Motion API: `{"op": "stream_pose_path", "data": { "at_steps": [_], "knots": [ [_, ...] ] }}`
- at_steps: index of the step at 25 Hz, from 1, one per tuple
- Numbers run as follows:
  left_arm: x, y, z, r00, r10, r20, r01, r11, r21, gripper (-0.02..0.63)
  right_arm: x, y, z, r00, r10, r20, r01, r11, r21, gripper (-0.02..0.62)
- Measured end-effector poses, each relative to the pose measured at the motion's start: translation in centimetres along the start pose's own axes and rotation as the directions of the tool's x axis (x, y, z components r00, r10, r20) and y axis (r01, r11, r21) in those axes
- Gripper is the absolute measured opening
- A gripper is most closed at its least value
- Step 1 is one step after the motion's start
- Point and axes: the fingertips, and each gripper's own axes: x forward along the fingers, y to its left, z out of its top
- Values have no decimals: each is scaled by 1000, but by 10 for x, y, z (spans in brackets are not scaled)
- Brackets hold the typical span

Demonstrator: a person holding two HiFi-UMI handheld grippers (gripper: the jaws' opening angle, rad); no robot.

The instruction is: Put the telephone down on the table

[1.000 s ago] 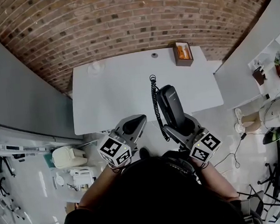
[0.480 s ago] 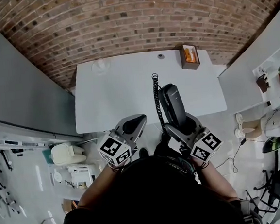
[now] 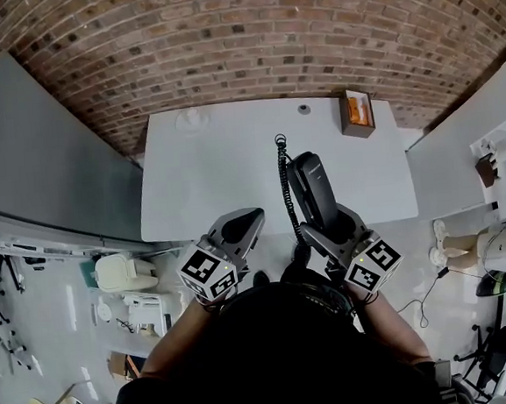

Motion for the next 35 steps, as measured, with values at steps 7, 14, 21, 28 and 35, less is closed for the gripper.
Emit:
{"op": "stream_pose_path", "data": {
  "at_steps": [7,14,21,28,35],
  "knots": [
    [45,17,8,999,34,8,-34,999,13,8,8,-46,20,999,38,-2,-38,999,-5,278],
    [103,28,17,996,88,29,-88,996,25,8,11,-106,44,996,89,-11,-89,996,-16,278],
    [161,27,27,985,162,56,-165,985,45,8,-2,-159,65,990,139,-32,-140,990,-19,278],
    [198,16,9,986,164,26,-165,986,15,8,-10,-196,65,988,150,-47,-150,989,-2,278],
    [215,29,3,987,163,2,-163,987,3,8,-3,-215,53,987,148,-55,-145,988,56,277]
  ]
}}
